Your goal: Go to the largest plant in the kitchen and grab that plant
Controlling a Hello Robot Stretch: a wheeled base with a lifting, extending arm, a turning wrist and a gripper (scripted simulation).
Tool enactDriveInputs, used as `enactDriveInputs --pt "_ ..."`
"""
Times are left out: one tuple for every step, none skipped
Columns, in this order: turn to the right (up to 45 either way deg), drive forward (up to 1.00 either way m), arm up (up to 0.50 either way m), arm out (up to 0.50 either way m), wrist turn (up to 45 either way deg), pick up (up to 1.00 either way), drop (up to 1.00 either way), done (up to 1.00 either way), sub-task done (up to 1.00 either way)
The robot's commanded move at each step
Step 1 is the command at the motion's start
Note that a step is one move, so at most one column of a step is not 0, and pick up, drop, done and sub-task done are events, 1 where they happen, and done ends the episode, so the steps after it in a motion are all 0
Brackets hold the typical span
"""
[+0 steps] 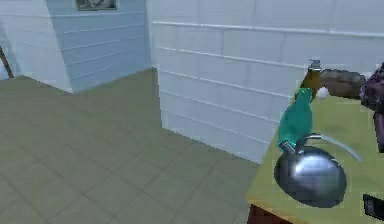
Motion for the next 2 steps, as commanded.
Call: enactDriveInputs --pt "45.0 0.00 0.00 0.00 0.0 0.00 0.00 0.00 0.00" --pt "21.0 0.00 0.00 0.00 0.0 0.00 0.00 0.00 0.00"
